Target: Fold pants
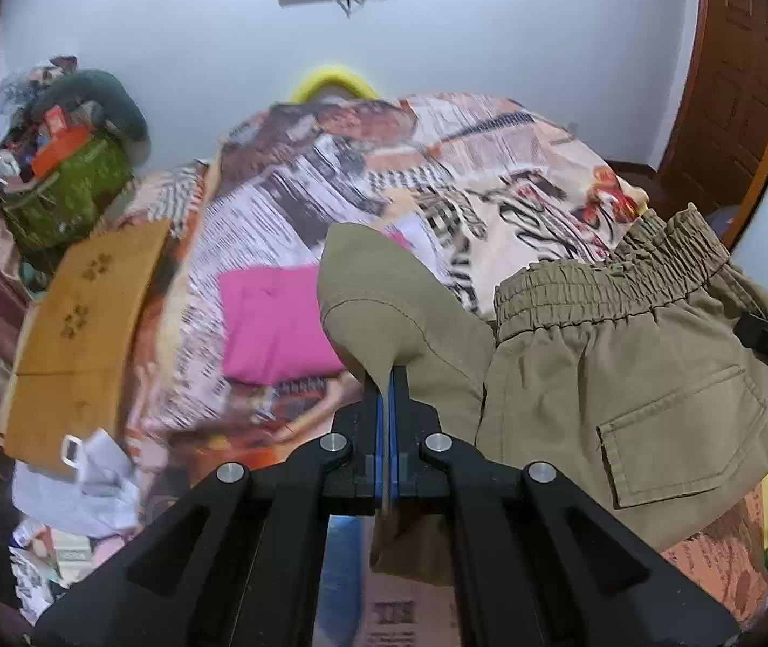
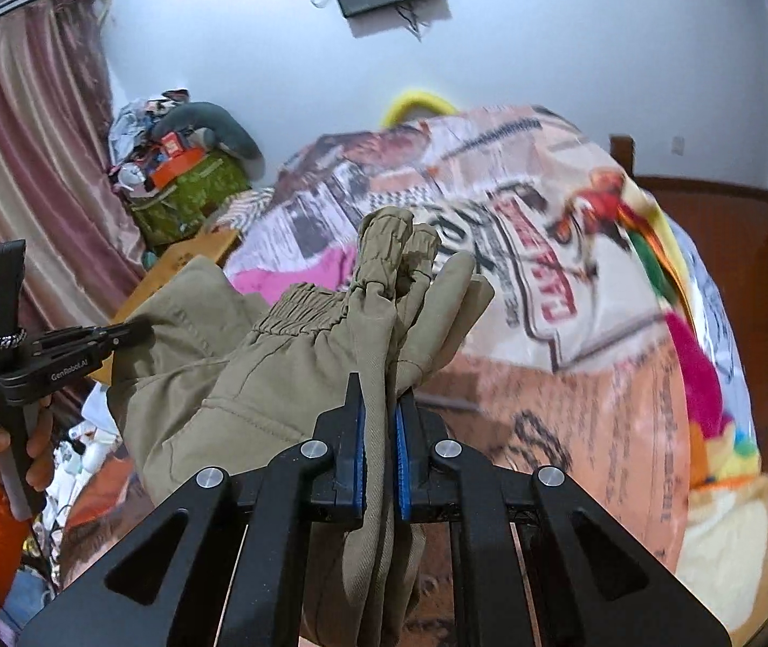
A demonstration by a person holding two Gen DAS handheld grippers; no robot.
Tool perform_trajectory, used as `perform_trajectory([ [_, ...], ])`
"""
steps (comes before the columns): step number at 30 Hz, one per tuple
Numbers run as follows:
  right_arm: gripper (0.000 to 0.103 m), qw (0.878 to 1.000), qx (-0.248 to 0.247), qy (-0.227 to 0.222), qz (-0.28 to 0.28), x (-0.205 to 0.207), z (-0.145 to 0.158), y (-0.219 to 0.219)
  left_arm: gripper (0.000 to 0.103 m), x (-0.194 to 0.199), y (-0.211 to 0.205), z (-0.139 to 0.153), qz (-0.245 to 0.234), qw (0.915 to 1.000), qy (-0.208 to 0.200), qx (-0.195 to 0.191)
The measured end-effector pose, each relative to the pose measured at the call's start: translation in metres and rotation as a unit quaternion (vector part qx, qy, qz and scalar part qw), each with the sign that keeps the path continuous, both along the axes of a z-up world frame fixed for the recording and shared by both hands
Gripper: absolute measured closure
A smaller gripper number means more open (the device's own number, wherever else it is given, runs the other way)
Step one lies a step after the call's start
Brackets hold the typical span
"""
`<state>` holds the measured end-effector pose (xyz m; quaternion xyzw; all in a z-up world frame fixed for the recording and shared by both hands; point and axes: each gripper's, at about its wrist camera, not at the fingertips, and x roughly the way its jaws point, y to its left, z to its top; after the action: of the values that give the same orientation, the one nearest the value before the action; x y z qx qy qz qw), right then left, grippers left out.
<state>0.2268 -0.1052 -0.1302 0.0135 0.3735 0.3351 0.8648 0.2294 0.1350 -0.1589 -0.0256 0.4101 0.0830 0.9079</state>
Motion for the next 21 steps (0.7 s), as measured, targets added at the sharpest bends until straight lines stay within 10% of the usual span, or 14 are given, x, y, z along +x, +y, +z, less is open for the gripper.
perform_trajectory([
  [21, 0.095, 0.995, -0.013, -0.058, 0.077, 0.072, 0.02, 0.151, 0.102, 0.05, 0.133, 0.006, 0.093, 0.9951, -0.024, 0.023],
])
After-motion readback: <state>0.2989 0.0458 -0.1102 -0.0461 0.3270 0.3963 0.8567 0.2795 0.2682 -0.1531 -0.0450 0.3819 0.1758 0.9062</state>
